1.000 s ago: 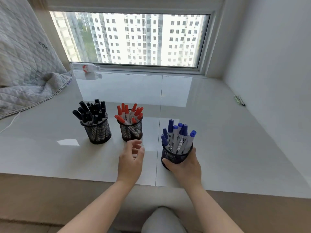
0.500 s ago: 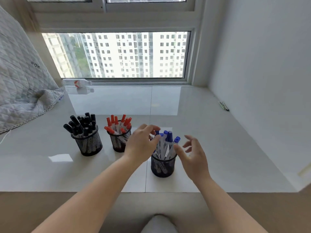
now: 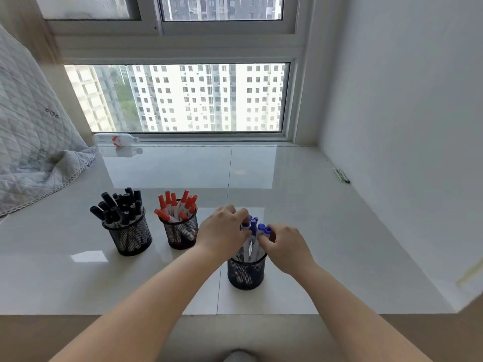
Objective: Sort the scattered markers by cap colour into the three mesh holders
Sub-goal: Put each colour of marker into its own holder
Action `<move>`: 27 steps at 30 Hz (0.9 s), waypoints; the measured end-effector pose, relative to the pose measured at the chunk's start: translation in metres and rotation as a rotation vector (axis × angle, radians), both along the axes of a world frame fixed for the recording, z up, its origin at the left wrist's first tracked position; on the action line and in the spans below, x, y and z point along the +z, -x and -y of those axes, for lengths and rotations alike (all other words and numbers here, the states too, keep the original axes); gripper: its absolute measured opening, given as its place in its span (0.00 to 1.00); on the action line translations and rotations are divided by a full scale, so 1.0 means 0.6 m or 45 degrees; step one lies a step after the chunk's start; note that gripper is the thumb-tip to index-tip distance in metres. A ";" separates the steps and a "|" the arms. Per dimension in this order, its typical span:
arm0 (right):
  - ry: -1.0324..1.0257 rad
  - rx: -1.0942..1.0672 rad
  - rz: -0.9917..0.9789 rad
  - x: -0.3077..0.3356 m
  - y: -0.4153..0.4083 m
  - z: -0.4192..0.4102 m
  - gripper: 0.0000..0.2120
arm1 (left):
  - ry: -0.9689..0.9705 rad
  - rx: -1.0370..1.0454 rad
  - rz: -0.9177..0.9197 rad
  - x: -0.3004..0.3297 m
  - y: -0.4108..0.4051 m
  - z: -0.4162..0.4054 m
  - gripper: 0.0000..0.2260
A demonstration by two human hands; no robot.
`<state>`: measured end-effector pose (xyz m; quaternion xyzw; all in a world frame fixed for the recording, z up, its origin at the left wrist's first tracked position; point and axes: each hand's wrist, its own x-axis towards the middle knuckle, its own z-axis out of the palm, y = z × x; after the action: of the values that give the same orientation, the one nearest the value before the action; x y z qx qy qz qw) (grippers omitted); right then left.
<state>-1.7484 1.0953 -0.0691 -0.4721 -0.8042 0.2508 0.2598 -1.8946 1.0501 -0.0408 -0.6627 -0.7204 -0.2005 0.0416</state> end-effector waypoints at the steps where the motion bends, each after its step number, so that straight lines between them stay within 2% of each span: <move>1: -0.009 0.009 0.008 0.001 0.000 -0.001 0.15 | -0.003 -0.011 -0.006 -0.001 -0.001 0.001 0.09; 5: -0.005 0.021 -0.016 0.010 -0.007 -0.008 0.14 | -0.066 -0.074 -0.013 0.001 -0.003 0.004 0.07; 9: -0.074 0.027 -0.122 0.030 -0.011 -0.013 0.14 | -0.166 -0.022 0.176 0.015 0.008 0.008 0.08; 14: -0.077 -0.075 -0.547 0.059 -0.014 -0.020 0.16 | -0.347 0.059 0.552 0.044 0.036 0.017 0.10; 18: 0.057 -0.239 -0.846 0.075 -0.014 -0.024 0.15 | -0.636 0.155 0.716 0.061 0.060 0.036 0.04; 21: 0.253 -0.446 -1.127 0.078 -0.012 -0.024 0.13 | -0.770 0.280 1.141 0.063 0.068 0.051 0.05; 24: 0.638 -0.537 -1.505 0.078 -0.008 -0.020 0.07 | -0.809 0.460 1.585 0.057 0.070 0.052 0.06; 27: 0.955 -0.466 -1.723 0.076 -0.003 -0.015 0.03 | -0.771 0.510 2.287 0.052 0.068 0.048 0.04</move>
<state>-1.7468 1.1043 -0.0234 -0.3978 -0.2434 0.6905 0.5529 -1.9352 1.0211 -0.0097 -0.0887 -0.5010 -0.7983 -0.3222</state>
